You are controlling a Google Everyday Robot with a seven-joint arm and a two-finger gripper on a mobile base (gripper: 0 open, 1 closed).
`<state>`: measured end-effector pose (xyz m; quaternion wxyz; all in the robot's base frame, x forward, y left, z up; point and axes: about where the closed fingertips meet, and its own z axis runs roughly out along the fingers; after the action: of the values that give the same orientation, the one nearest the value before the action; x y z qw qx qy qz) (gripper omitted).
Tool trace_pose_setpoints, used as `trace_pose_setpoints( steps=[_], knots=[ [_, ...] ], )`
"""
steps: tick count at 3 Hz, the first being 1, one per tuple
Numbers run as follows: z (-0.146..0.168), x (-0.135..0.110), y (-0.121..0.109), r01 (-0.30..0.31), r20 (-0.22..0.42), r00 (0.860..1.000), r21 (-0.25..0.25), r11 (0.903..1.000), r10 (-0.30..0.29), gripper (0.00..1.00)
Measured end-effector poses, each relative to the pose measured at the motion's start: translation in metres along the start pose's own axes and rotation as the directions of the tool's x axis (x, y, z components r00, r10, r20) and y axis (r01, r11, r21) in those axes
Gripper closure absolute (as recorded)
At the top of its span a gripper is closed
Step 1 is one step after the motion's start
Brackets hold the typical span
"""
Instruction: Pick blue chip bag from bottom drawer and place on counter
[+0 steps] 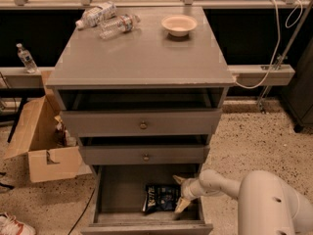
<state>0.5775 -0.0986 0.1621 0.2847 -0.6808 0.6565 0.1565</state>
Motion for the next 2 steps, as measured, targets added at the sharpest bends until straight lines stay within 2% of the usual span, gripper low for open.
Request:
trace_pose_setpoints(
  steps=[2],
  knots=[
    [0.0225,0.0056,0.0048,0.017,-0.055,0.998,-0.032,0.9993,-0.018,0.0]
  ],
)
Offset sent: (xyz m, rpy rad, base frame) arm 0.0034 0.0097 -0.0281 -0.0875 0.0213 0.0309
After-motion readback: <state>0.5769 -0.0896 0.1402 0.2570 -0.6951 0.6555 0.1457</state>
